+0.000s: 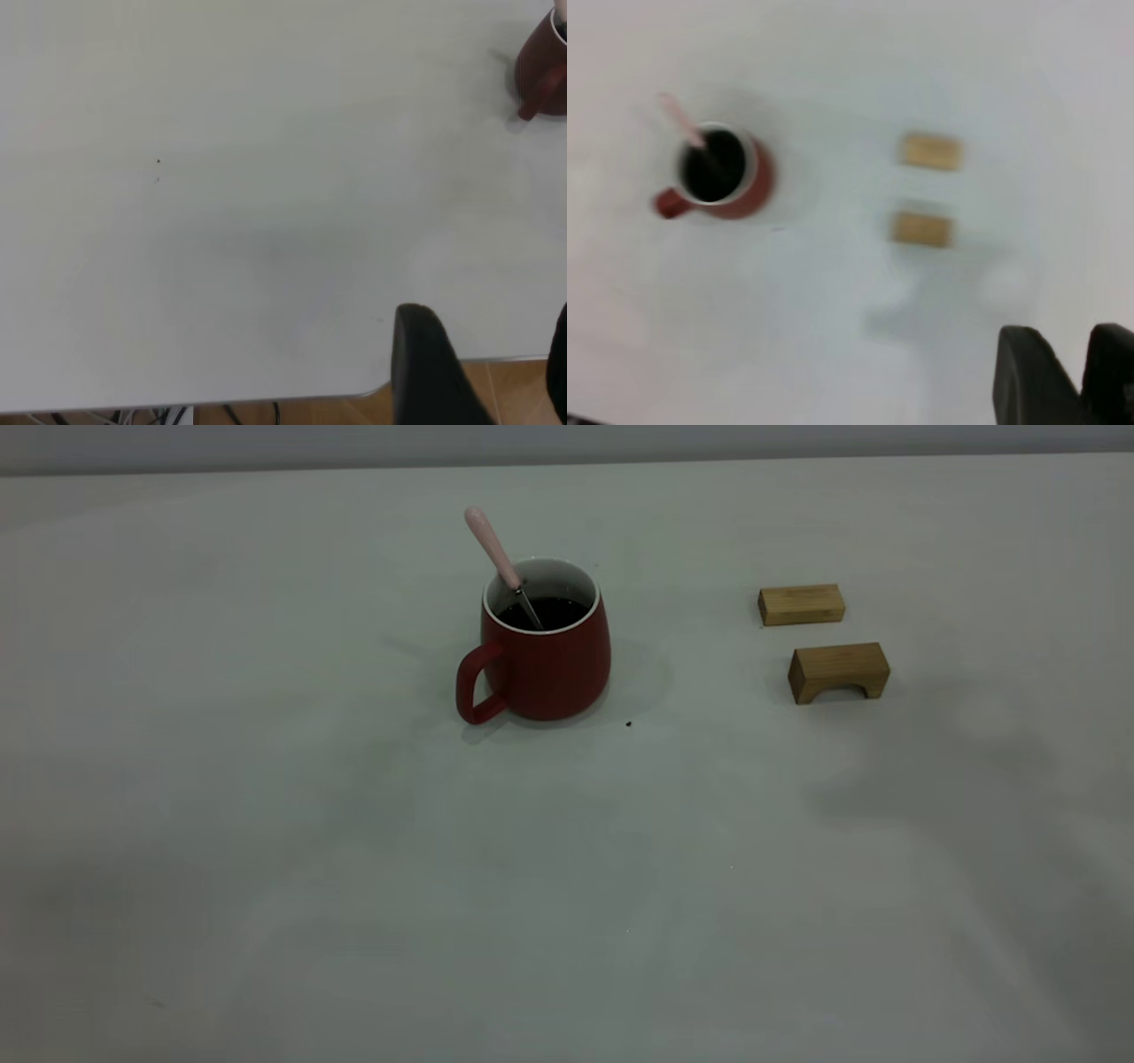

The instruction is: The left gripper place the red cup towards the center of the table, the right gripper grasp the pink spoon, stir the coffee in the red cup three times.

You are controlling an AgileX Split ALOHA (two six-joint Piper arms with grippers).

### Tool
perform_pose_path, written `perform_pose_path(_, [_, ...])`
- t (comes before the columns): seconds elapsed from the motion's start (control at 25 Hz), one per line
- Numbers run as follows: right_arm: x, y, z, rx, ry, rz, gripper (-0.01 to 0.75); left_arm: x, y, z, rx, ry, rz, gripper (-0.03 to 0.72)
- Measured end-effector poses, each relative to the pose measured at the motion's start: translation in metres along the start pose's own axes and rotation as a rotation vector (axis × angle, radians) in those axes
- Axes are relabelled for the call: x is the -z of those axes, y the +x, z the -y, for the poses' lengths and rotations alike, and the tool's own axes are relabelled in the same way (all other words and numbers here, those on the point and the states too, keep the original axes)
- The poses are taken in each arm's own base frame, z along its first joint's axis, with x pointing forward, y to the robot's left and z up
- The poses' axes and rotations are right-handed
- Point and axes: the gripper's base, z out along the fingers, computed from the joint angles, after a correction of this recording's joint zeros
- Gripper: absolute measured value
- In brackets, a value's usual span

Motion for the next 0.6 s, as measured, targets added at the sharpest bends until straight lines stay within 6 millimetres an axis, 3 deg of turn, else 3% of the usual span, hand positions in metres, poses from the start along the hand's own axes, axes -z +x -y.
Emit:
perform_pose_path(0.16, [0.045,0.047,0.004,0.025,0.035,0.063,0.187,0.000,0.000,0.000,0.000,0.000,0.000,0.407])
perform_pose_path(0.32, [0.075,0.106,0.005,0.027,0.043,0.115,0.191,0.000,0.000,0.000,0.000,0.000,0.000,0.407])
perform_pose_path(0.6, [0.086,0.214,0.015,-0.079,0.155,0.179,0.201,0.000,0.000,0.000,0.000,0.000,0.000,0.407])
